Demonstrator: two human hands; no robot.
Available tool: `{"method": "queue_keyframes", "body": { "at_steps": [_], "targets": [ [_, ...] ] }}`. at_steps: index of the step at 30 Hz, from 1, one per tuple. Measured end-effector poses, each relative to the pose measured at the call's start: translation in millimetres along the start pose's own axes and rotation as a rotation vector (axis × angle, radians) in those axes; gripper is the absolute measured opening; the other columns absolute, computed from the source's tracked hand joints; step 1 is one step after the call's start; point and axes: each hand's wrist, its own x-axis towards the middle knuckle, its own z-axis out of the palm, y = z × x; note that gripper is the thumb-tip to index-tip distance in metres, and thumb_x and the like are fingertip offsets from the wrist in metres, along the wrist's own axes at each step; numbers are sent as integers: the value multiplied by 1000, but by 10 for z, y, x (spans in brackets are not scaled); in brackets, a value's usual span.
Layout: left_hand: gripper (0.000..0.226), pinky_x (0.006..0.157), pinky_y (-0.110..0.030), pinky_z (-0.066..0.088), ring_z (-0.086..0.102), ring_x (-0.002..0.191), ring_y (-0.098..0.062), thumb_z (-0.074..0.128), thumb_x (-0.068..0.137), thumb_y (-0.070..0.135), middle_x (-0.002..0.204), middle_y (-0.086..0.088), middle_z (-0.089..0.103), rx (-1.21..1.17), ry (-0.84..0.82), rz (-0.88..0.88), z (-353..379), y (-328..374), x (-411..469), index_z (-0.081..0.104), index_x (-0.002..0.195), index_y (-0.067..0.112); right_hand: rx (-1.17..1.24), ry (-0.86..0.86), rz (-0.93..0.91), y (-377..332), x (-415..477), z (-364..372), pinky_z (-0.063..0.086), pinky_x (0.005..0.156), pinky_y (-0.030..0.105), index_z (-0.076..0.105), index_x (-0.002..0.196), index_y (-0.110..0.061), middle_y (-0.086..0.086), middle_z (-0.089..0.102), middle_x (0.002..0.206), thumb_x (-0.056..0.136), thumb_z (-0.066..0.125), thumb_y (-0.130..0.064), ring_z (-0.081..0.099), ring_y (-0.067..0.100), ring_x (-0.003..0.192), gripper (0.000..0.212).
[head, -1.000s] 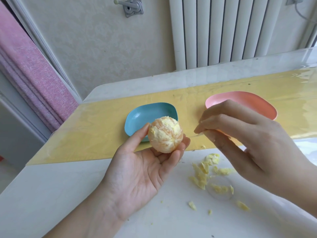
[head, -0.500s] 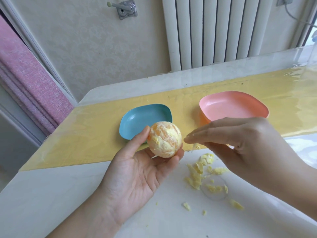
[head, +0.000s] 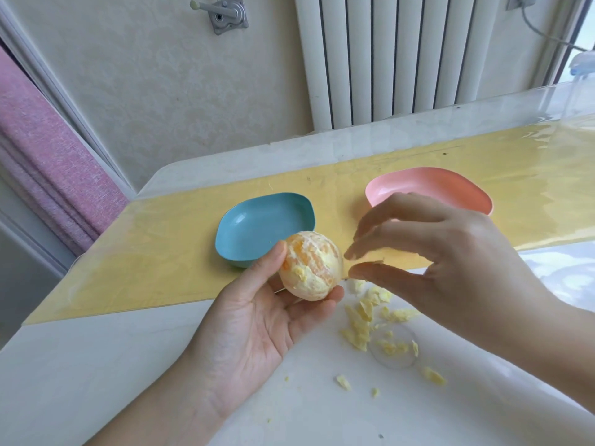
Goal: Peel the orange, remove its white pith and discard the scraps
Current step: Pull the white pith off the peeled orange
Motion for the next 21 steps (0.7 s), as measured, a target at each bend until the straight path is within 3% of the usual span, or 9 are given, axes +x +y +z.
{"method": "queue_keyframes", "body": {
  "at_steps": [3, 6, 14, 21],
  "targets": [
    [64, 62, -32, 59, 70, 83, -35, 92, 49, 29, 107, -21, 69, 40, -27, 23, 1, -4, -1, 72, 104, 2, 81, 26, 0, -18, -7, 2, 38, 73, 4, 73, 98, -23, -9, 61, 93, 81, 67, -39, 55, 1, 82, 23],
    [59, 66, -31, 59, 71, 84, -31, 92, 48, 32, 104, -17, 70, 101, -50, 56, 12, -13, -10, 75, 98, 6, 100, 51, -59, -55, -16, 22, 39, 70, 6, 73, 103, -21, -7, 60, 92, 84, 65, -36, 55, 5, 76, 25],
    [54, 66, -26, 58, 71, 83, -26, 90, 48, 41, 93, -13, 73, 216, -46, 128, 24, -37, -34, 77, 91, 11, -25, 146, -206, -56, -18, 50, 42, 67, 15, 76, 90, -12, 0, 64, 80, 81, 74, -22, 55, 16, 68, 14],
    [58, 67, -26, 57, 71, 86, -25, 89, 48, 44, 96, -14, 73, 279, -24, 181, 12, -33, -32, 77, 93, 9, -49, 156, -234, -58, -9, 44, 42, 66, 18, 77, 84, -9, 1, 65, 77, 82, 73, -20, 55, 18, 65, 11]
  ]
}}
